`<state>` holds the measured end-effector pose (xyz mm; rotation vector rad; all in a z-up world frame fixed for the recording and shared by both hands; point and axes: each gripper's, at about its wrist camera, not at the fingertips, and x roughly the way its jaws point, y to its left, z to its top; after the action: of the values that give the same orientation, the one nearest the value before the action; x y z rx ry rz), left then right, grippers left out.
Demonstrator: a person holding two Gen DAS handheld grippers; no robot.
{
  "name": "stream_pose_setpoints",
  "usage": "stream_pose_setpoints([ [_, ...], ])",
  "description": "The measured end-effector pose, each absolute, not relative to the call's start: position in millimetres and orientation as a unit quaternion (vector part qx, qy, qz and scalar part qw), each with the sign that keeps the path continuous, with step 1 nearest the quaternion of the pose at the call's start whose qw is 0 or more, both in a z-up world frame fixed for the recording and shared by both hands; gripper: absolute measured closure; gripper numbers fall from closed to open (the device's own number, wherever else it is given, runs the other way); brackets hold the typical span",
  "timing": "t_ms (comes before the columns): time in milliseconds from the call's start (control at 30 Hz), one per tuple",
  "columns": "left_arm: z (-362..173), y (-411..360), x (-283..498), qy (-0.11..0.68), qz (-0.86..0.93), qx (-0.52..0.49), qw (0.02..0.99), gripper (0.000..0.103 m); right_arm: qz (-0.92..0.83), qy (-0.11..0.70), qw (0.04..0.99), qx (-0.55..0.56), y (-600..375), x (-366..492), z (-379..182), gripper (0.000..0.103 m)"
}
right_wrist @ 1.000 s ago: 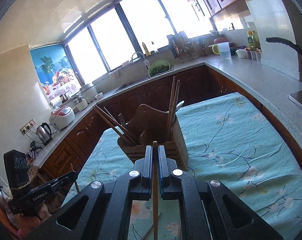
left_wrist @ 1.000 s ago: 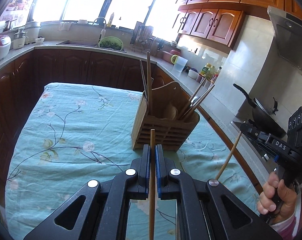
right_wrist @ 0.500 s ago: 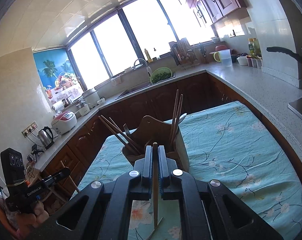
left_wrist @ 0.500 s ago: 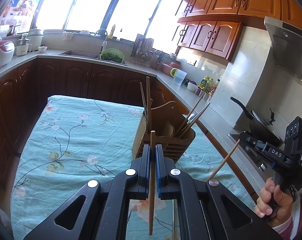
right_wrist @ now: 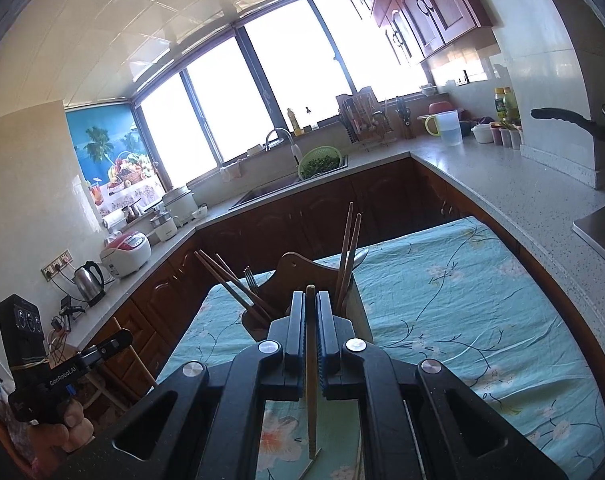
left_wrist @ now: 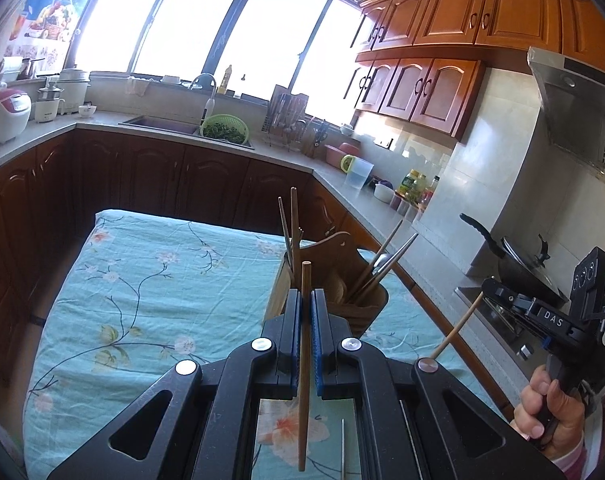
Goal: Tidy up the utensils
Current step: 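Carry the wooden chopsticks with both grippers up over the holder, then lower the wooden chopsticks with both grippers into the holder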
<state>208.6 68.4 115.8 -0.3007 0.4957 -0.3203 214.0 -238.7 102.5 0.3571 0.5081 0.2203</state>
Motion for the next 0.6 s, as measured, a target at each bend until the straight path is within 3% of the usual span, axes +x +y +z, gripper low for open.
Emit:
stream_pose_setpoints([
  [600, 170.8, 41.5, 275.6, 0.118, -0.154, -0.123, 0.973, 0.100, 0.083, 0.159, 0.970, 0.164, -255.1, 276.3, 177.4, 0.098],
])
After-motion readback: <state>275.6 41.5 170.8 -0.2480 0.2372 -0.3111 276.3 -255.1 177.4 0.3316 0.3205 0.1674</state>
